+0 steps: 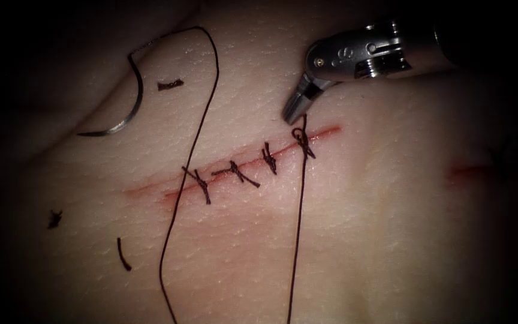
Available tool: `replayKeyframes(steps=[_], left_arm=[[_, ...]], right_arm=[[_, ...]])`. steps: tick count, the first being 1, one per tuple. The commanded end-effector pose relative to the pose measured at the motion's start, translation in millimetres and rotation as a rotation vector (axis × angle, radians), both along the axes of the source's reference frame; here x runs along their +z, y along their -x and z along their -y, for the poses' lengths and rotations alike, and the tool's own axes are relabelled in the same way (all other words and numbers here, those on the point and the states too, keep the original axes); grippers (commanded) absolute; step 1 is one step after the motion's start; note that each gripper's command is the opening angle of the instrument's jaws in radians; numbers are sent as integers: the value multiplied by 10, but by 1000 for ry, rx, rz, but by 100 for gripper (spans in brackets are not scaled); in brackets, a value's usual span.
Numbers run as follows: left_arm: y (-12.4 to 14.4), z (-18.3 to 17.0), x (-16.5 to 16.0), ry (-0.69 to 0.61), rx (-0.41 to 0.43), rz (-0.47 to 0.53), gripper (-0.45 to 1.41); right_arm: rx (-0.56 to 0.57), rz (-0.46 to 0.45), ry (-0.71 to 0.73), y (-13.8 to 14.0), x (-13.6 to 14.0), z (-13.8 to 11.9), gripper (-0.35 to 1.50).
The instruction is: Wound Closure
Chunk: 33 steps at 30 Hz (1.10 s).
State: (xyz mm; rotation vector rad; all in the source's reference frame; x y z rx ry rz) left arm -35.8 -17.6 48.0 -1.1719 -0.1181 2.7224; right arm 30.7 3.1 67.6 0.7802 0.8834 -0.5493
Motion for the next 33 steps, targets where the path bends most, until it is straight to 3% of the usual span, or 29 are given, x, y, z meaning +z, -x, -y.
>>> replayKeyframes(steps=[1,25,33], left_arm=[[4,11,3,-3,3,-2,-45],[30,47,-1,-2,36,1,-45],[32,59,0,-1,50,3,-45]], right_arm=[[2,-1,0,-9,6,0,-35],[40,41,46,-5,46,-21,-35],[87,69,81,2,58,-47,-35]])
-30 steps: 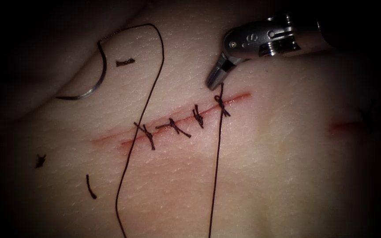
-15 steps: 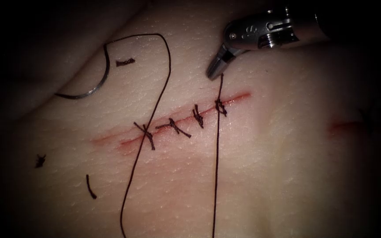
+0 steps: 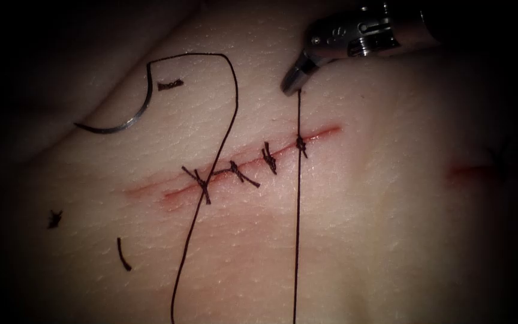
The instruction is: Wound Closure
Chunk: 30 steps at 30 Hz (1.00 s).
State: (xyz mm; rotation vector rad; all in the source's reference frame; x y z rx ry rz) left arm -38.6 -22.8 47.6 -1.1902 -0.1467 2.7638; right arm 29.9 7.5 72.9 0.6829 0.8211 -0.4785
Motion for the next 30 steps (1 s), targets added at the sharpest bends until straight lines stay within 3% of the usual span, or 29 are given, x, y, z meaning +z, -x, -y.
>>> replayKeyframes(steps=[1,12,20,30], left_arm=[[5,9,3,-3,2,1,-45],[8,30,13,0,26,5,-45],[7,37,15,-1,32,4,-45],[4,-3,-7,-17,17,21,-45]], right_arm=[[15,2,4,-5,8,-7,-35],[81,13,30,-3,17,-27,-35],[82,14,30,-3,17,-27,-35],[93,-14,19,2,9,-11,-35]])
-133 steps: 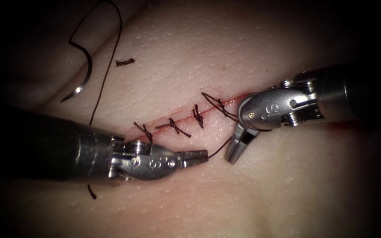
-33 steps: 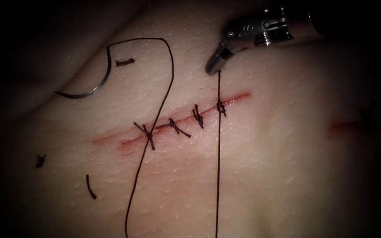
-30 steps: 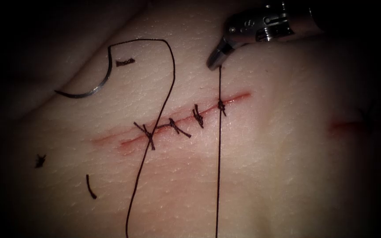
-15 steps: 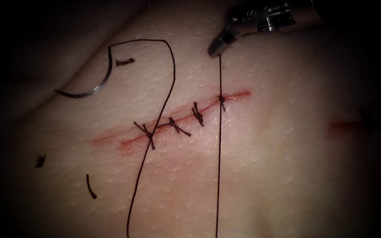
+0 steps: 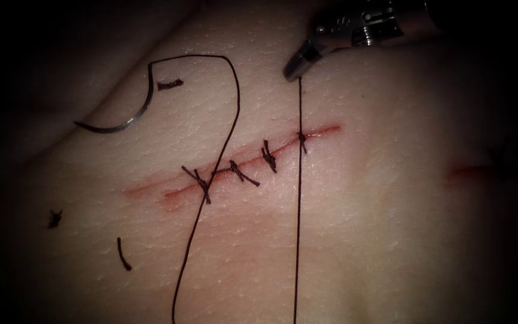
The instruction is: Wound Closure
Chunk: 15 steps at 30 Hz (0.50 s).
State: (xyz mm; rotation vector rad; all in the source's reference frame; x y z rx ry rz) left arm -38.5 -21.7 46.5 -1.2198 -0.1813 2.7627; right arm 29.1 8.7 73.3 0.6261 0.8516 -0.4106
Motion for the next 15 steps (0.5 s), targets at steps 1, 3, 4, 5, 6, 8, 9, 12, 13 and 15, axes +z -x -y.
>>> replayKeyframes(steps=[1,3,4,5,6,8,9,12,13,15], left_arm=[[3,0,-1,-4,-17,5,-45],[0,-21,-15,8,-37,12,-45],[-1,-31,-21,13,-38,19,-45],[-2,-43,-29,23,-40,30,-45],[-3,-53,-35,31,-37,38,-45],[-5,-71,-47,44,-40,43,-45],[-7,-84,-56,53,-42,50,-45],[-14,-119,-77,72,-52,60,-45],[-16,-129,-84,85,-56,58,-45],[-26,-164,-103,111,-70,62,-45]], right_arm=[[11,-7,1,-4,4,1,-35],[34,-12,11,-2,3,2,26],[48,-14,18,-1,2,2,64],[74,-9,29,1,1,1,93],[95,-9,29,4,-1,-1,111],[157,-11,6,12,-6,-3,130],[182,-11,-2,16,-9,-5,133],[252,-7,-37,34,-19,-8,141],[277,-6,-54,40,-23,-9,143],[373,-4,-92,64,-37,-18,145]])
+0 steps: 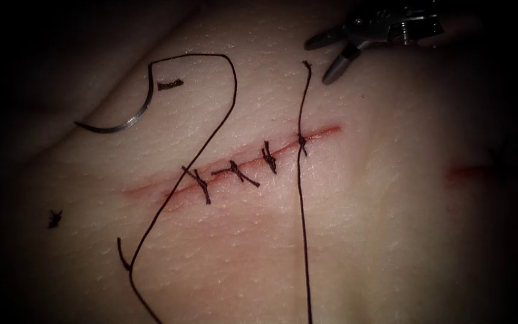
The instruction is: Wound Closure
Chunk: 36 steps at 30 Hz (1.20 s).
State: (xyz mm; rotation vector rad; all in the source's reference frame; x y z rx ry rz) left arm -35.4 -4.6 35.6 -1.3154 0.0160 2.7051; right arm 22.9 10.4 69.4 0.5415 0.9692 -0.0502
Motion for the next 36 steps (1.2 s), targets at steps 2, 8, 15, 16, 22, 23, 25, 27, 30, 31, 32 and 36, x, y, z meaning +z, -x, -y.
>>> replayKeyframes(steps=[2,8,15,16,22,23,25,27,30,31,32,36], left_arm=[[-1,-15,-4,20,-8,-6,-45],[-11,-75,-16,49,-22,-6,-45],[-17,-130,-4,60,-44,-31,-45],[-18,-136,-1,58,-51,-38,-45],[-38,-165,31,52,-60,-67,-45],[-41,-168,36,51,-61,-70,-45],[-47,-177,46,49,-61,-69,-45],[-56,-188,61,39,-46,-60,-45],[-62,-195,71,25,-35,-57,-45],[-64,-197,75,19,-36,-58,-45],[-67,-200,81,15,-28,-60,-45],[-77,-209,97,-1,4,-70,-45]], right_arm=[[77,6,-15,15,-7,-5,145],[203,-69,-13,44,-37,15,125],[364,-147,36,49,-78,39,-35],[367,-159,40,46,-84,42,-35],[418,-224,73,9,-101,61,-35],[416,-232,78,2,-102,65,-35],[416,-249,82,-13,-102,71,-35],[420,-259,91,-31,-98,74,-35],[422,-262,94,-37,-94,75,-35],[422,-266,97,-41,-92,76,-35],[423,-267,100,-44,-89,78,-35],[420,-278,122,-59,-71,91,-35]])
